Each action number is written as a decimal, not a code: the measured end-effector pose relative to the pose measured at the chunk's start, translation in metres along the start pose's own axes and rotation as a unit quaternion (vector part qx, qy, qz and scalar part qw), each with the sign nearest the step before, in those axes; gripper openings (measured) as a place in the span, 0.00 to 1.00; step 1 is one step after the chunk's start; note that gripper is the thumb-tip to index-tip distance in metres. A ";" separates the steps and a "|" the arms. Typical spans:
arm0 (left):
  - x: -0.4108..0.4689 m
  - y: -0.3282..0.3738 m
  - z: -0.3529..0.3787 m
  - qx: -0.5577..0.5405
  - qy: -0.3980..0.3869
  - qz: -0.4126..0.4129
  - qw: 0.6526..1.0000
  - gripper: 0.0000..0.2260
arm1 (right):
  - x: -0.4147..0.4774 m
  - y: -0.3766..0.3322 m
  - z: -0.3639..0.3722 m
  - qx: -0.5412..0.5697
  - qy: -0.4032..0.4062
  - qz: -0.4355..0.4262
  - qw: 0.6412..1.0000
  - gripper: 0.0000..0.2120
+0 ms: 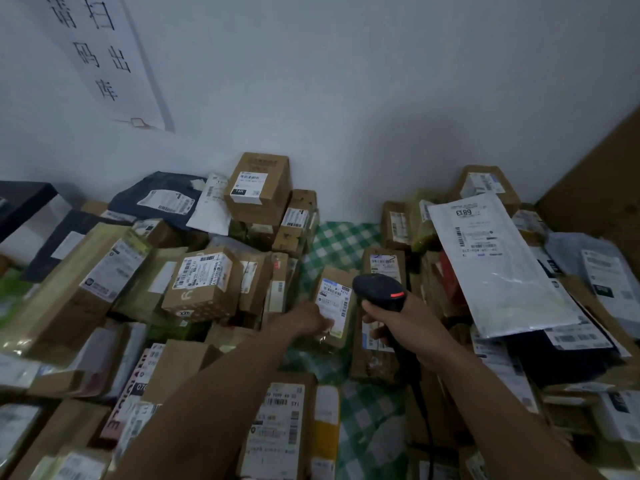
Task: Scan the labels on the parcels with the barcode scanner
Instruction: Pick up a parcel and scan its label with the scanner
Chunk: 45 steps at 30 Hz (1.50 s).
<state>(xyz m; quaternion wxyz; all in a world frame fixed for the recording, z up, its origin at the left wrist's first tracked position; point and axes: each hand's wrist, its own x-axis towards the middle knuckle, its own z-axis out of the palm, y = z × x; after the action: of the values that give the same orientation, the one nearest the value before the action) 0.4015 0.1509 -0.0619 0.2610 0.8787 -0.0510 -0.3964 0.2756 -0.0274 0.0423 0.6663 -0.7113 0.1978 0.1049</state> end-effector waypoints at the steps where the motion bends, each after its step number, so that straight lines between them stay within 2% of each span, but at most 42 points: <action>1: 0.003 -0.001 0.002 0.006 -0.014 -0.007 1.000 0.22 | 0.004 0.002 -0.001 0.003 0.000 0.005 1.000 0.07; 5: 0.007 -0.003 0.007 0.044 -0.034 -0.023 0.998 0.41 | 0.020 0.013 -0.007 0.018 0.001 0.024 1.000 0.10; 8: 0.019 -0.002 0.008 0.102 -0.056 -0.030 0.993 0.43 | 0.030 0.020 -0.013 0.025 -0.003 0.034 0.999 0.11; 10: 0.032 0.005 0.008 0.161 -0.031 -0.010 0.986 0.48 | 0.037 0.023 -0.017 0.030 -0.004 0.041 0.999 0.12; 11: 0.040 0.010 0.009 0.191 0.005 0.005 0.981 0.52 | 0.040 0.025 -0.019 0.029 -0.001 0.044 0.999 0.12; 13: 0.051 0.022 0.010 0.219 0.068 0.033 0.973 0.52 | 0.046 0.029 -0.022 0.028 0.003 0.050 0.998 0.14; 14: 0.053 0.028 0.011 0.234 0.073 0.059 0.968 0.51 | 0.049 0.031 -0.023 0.030 0.005 0.054 0.998 0.15; 18: 0.054 0.037 0.012 0.317 0.023 0.092 0.944 0.48 | 0.058 0.036 -0.023 0.032 0.015 0.072 0.997 0.16; 22: 0.064 0.026 0.016 0.288 0.056 0.063 0.954 0.46 | 0.064 0.038 -0.022 0.026 0.015 0.068 0.997 0.16; 26: 0.050 0.023 0.013 0.305 0.054 0.038 0.950 0.38 | 0.063 0.038 -0.020 0.042 0.016 0.070 0.997 0.15; 32: 0.048 0.015 0.014 0.292 0.075 -0.008 0.953 0.43 | 0.059 0.037 -0.024 0.034 0.045 0.075 0.996 0.13; 34: 0.053 0.028 0.018 0.246 0.105 0.026 0.963 0.45 | 0.057 0.035 -0.031 0.031 0.064 0.070 0.995 0.11; 37: 0.059 0.059 0.028 0.088 0.149 0.083 0.981 0.35 | 0.053 0.031 -0.043 0.015 0.091 0.047 0.995 0.10; 39: 0.063 0.078 0.035 -0.026 0.119 0.076 0.990 0.29 | 0.052 0.032 -0.050 0.003 0.098 0.043 0.994 0.13; 41: 0.069 0.087 0.042 -0.119 0.099 0.051 0.987 0.28 | 0.053 0.033 -0.054 -0.001 0.105 0.041 0.994 0.14; 45: 0.095 0.088 0.054 -0.238 0.090 0.035 0.967 0.21 | 0.060 0.039 -0.060 -0.013 0.115 0.056 0.992 0.15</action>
<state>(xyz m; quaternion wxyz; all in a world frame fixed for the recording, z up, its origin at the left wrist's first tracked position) 0.4378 0.0247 -0.1114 0.4797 0.8209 0.0377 -0.3075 0.3066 -0.0961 -0.0121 0.6231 -0.7148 0.3112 0.0621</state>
